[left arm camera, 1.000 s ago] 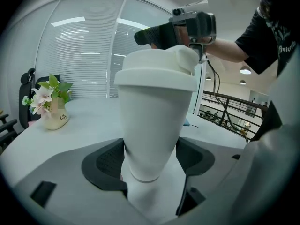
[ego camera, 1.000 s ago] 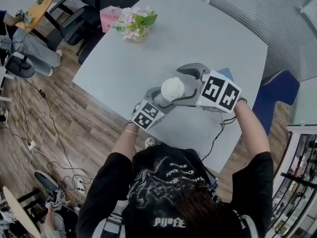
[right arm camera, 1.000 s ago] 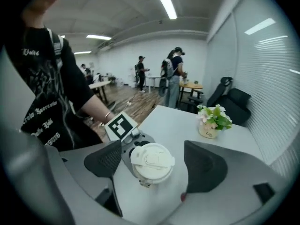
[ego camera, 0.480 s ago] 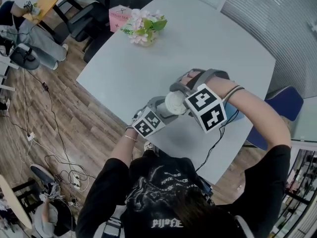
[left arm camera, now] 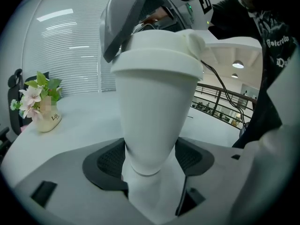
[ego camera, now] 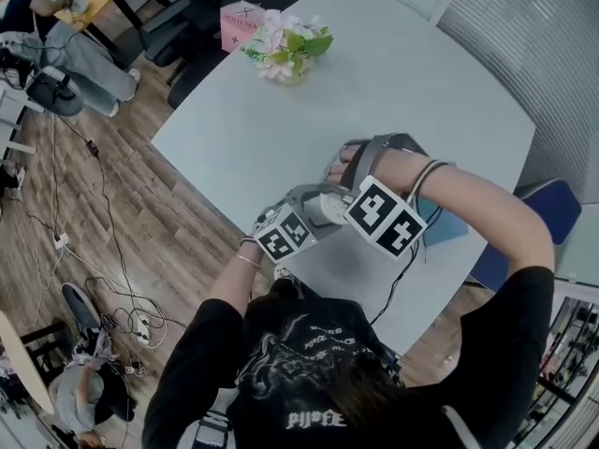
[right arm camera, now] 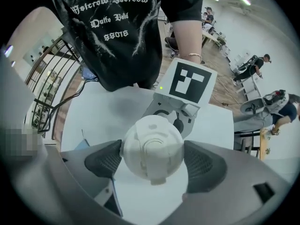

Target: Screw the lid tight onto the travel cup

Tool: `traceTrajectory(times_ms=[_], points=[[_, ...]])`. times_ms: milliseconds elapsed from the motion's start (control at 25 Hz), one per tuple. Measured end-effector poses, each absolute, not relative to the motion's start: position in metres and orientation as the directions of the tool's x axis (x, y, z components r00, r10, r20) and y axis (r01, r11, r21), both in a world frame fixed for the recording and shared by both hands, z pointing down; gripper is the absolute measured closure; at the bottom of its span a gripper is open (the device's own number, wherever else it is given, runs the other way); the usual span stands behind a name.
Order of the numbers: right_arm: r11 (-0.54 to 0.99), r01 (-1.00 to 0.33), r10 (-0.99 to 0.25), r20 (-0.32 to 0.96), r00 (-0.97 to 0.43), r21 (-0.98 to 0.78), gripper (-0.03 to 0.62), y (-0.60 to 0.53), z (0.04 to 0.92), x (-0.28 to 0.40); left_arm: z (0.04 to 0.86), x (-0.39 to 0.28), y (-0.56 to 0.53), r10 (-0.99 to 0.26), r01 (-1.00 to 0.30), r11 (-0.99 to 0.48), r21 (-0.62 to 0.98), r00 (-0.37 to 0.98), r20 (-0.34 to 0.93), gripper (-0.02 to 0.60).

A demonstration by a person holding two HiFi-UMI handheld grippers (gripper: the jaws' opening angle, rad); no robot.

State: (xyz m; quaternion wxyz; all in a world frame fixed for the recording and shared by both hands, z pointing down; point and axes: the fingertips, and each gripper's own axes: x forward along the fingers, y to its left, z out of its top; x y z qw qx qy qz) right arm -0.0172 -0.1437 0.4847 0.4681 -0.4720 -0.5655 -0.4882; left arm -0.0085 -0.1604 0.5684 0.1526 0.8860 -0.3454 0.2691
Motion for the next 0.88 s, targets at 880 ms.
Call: traceTrajectory(times_ms=[880], points=[[0.653,0.754,0.236,0.929,-0.284,0.064,0.181,-0.145,0.481,-0.028,0.573,-0.009,-0.16,-0.559,-0.732,-0.68,0.047,0.558,0.613,0.232]])
